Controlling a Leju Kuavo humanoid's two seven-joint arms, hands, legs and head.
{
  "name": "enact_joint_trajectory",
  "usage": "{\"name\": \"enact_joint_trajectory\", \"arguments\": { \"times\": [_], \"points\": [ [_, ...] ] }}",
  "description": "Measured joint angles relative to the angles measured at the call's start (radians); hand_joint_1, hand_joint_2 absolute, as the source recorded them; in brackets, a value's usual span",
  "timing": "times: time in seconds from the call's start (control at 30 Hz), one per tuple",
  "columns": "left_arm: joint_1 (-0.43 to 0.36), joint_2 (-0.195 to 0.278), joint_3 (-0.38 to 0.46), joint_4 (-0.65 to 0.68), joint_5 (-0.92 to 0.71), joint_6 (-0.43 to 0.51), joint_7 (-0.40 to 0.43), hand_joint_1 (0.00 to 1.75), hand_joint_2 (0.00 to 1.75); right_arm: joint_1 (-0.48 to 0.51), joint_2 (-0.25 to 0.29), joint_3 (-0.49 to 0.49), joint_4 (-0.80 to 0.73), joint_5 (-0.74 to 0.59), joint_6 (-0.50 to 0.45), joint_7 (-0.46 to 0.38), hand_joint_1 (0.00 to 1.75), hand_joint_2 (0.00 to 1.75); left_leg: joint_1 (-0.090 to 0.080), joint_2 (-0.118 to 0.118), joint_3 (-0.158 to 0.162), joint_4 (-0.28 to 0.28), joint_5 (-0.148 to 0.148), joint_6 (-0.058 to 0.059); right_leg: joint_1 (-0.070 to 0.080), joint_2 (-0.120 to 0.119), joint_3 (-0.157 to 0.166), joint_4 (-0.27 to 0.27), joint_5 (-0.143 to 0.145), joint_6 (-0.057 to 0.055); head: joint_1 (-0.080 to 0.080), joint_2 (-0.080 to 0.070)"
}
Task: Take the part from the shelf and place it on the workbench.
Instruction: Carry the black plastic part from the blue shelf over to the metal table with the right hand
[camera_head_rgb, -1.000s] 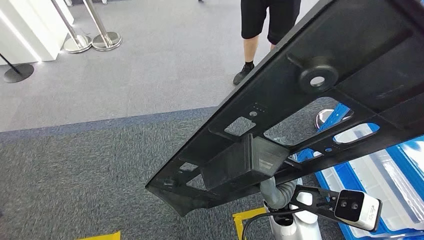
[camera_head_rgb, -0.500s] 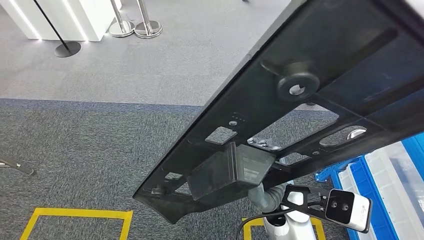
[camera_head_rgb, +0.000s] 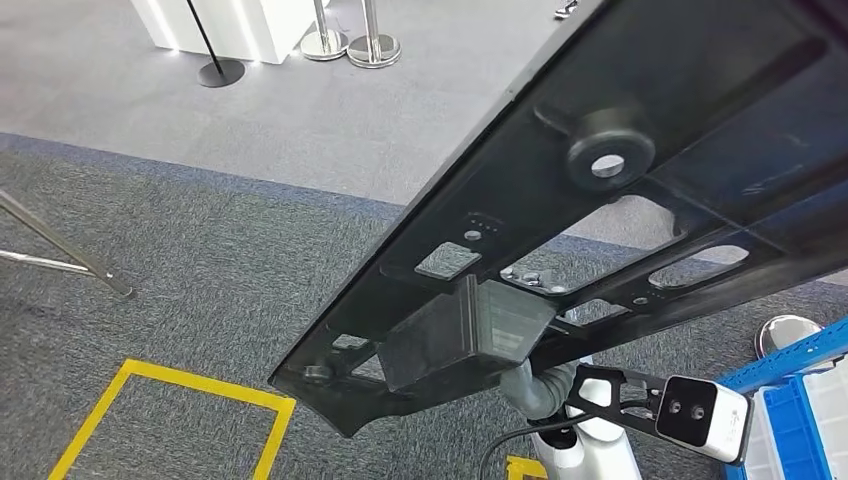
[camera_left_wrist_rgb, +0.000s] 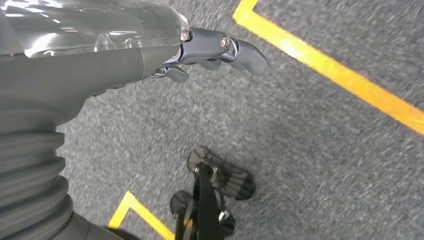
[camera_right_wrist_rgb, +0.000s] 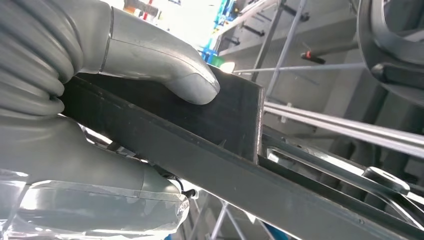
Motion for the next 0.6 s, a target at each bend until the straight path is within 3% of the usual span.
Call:
{"name": "enact_joint_trajectory", "arguments": {
  "times": [0.03,0.1,0.17,0.23,0.27,0.3,0.37,0.43,0.47,0.53,0.6],
  "points": [
    [0.002,0.000,0.000,0.000,-0.002,-0.003,-0.002,0.00,1.75,-0.001,-0.003,0.000,0.000,-0.004,0.000,0.000,1.75,1.75,0.002,-0.005,-0.003,-0.002,0.002,-0.006,-0.001,-0.011,0.001,-0.004,0.003,-0.007,0.000,0.000],
    [0.005,-0.002,-0.001,0.000,-0.004,-0.005,-0.003,0.00,1.75,-0.003,-0.007,0.000,0.000,-0.008,0.002,0.000,1.75,1.75,0.002,0.028,-0.016,0.022,-0.014,-0.015,-0.002,-0.034,0.007,-0.017,0.010,-0.021,0.000,0.000],
    [0.001,-0.003,-0.001,0.000,-0.004,-0.004,-0.003,0.00,1.75,-0.004,-0.011,0.000,0.000,-0.009,0.003,0.000,1.75,1.75,0.000,0.087,-0.063,0.121,-0.071,-0.021,0.000,-0.062,0.011,-0.024,0.011,-0.030,0.000,0.000],
    [-0.003,-0.003,-0.002,0.000,-0.004,-0.002,-0.002,0.00,1.75,-0.005,-0.016,0.000,0.001,-0.008,0.003,0.000,1.75,1.75,0.001,0.112,-0.123,0.248,-0.124,-0.027,0.004,-0.092,0.011,-0.024,0.009,-0.034,0.000,0.000],
    [-0.003,-0.003,-0.002,0.000,-0.004,0.000,-0.002,0.00,1.75,-0.005,-0.018,0.000,0.002,-0.009,0.004,0.000,1.75,1.75,0.002,0.116,-0.136,0.276,-0.129,-0.029,0.006,-0.106,0.011,-0.024,0.008,-0.035,0.000,0.000],
    [-0.002,-0.003,-0.002,0.000,-0.005,0.002,0.000,0.00,1.75,-0.005,-0.020,-0.001,0.003,-0.011,0.005,0.000,1.75,1.75,0.003,0.119,-0.128,0.265,-0.115,-0.029,0.006,-0.119,0.012,-0.024,0.007,-0.034,0.000,0.000],
    [0.000,-0.002,-0.002,0.000,-0.007,0.006,0.004,0.00,1.75,-0.006,-0.023,-0.004,0.003,-0.019,0.012,0.000,1.75,1.75,0.002,0.146,-0.056,0.136,-0.053,-0.027,0.008,-0.143,0.016,-0.023,0.003,-0.030,0.000,0.000],
    [-0.002,-0.001,-0.004,0.000,-0.012,0.008,0.008,0.00,1.75,-0.006,-0.024,-0.010,0.003,-0.026,0.024,0.000,1.75,1.75,-0.006,0.181,0.010,0.016,-0.016,-0.014,0.012,-0.164,0.021,-0.022,-0.002,-0.022,0.000,0.000],
    [-0.003,0.000,-0.004,0.000,-0.014,0.009,0.010,0.00,1.75,-0.005,-0.024,-0.013,0.003,-0.028,0.029,0.000,1.75,1.75,-0.010,0.189,0.021,-0.008,-0.013,-0.007,0.014,-0.172,0.023,-0.021,-0.004,-0.018,0.000,0.000],
    [-0.001,0.001,-0.005,0.000,-0.018,0.010,0.013,0.00,1.75,-0.004,-0.025,-0.020,0.003,-0.029,0.037,0.000,1.75,1.75,-0.013,0.171,0.020,-0.012,-0.012,0.006,0.015,-0.188,0.026,-0.022,-0.006,-0.008,0.000,0.000],
    [0.002,0.002,-0.006,0.000,-0.020,0.016,0.017,0.00,1.75,-0.004,-0.025,-0.029,0.002,-0.031,0.047,0.000,1.75,1.75,-0.008,0.149,0.024,-0.020,-0.007,0.017,0.011,-0.163,0.024,-0.003,-0.023,0.004,0.000,0.000]
  ]
}}
